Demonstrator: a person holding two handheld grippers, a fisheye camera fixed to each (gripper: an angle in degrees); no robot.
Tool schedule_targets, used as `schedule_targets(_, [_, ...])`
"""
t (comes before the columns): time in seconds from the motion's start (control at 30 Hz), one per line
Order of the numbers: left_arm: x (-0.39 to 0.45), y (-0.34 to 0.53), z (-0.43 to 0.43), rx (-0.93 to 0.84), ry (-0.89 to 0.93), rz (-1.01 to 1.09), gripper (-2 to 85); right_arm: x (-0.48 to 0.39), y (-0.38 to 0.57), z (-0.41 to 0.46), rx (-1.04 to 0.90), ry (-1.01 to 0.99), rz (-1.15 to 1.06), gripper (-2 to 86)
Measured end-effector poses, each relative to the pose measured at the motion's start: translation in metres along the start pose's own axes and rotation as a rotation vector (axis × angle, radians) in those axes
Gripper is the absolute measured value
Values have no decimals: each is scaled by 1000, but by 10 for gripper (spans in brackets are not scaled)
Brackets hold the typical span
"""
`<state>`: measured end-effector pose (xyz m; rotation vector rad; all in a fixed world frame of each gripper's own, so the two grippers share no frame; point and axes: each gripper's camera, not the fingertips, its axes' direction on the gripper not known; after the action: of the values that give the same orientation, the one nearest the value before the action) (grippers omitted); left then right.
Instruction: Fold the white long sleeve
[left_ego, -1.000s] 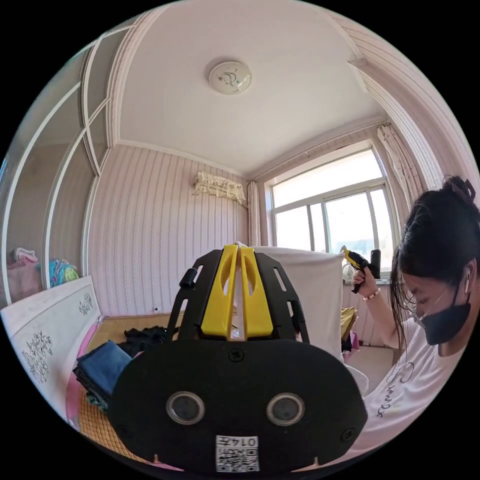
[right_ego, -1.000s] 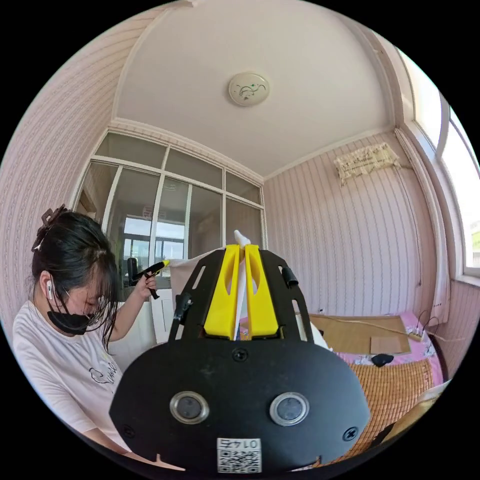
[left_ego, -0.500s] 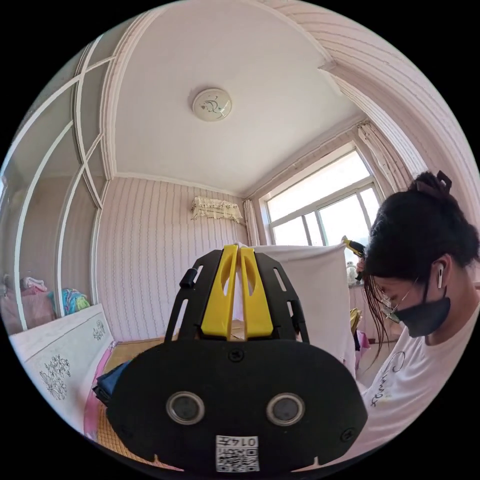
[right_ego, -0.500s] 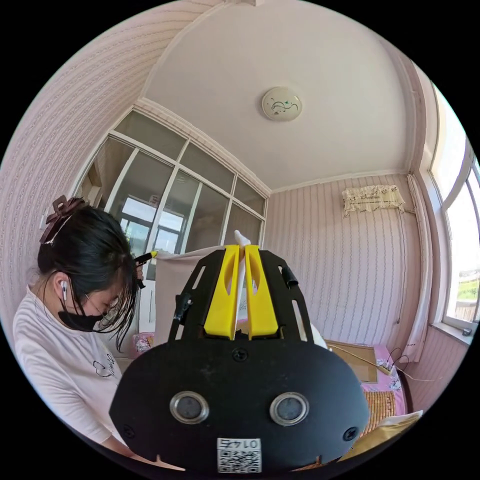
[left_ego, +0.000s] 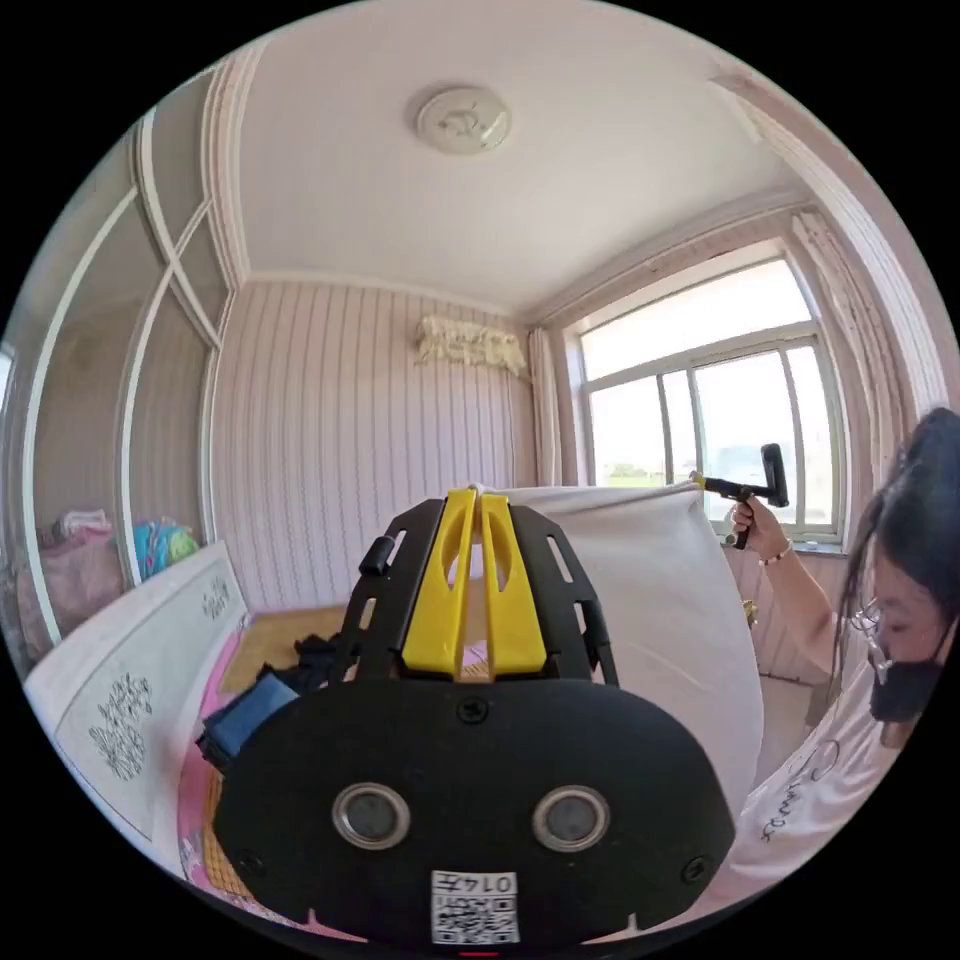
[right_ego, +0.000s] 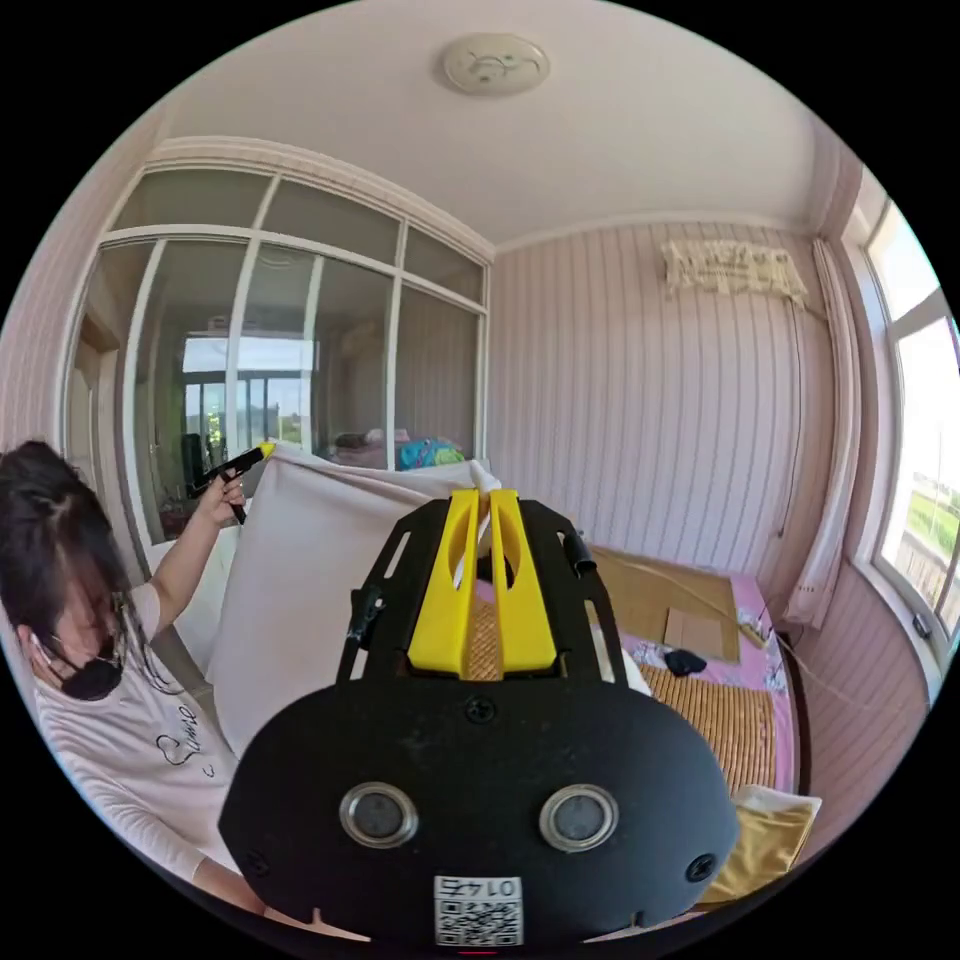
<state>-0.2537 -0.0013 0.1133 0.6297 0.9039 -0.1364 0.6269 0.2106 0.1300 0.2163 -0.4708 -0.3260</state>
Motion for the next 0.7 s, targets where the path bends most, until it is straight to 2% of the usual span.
schedule_targets(0.03, [-10, 9, 24, -54, -6, -33, -10, 11, 4, 20, -34, 19, 17, 3])
schedule_targets(0.1, [-41, 51, 124, -283, -45, -91, -10, 53, 24, 94, -191, 177, 134, 1])
schedule_targets(0.17, [-51, 71, 181, -378, -82, -121, -10, 74, 24, 123, -201, 201, 223, -1])
schedule_targets(0.27, [-43, 40, 218, -331, -122, -58, -10, 78, -30, 123, -63, 213, 217, -1])
schedule_targets(0.4, [-48, -28, 192, -55, -105, -47, -10, 35, -102, 86, 266, 306, -16, 3])
schedule_targets(0.47, [-53, -30, 183, -2, -131, -7, -10, 27, -110, 88, 286, 306, -75, 4])
schedule_targets(0.57, [-81, 10, 190, -48, -108, -29, -10, 35, -90, 118, 196, 252, -108, 5])
schedule_targets(0.63, [-103, 57, 207, -159, -77, -72, -10, 52, -58, 146, 92, 208, -58, 6])
schedule_targets(0.7, [-124, 144, 235, -325, -25, -129, -10, 76, 4, 189, -63, 132, 29, 7])
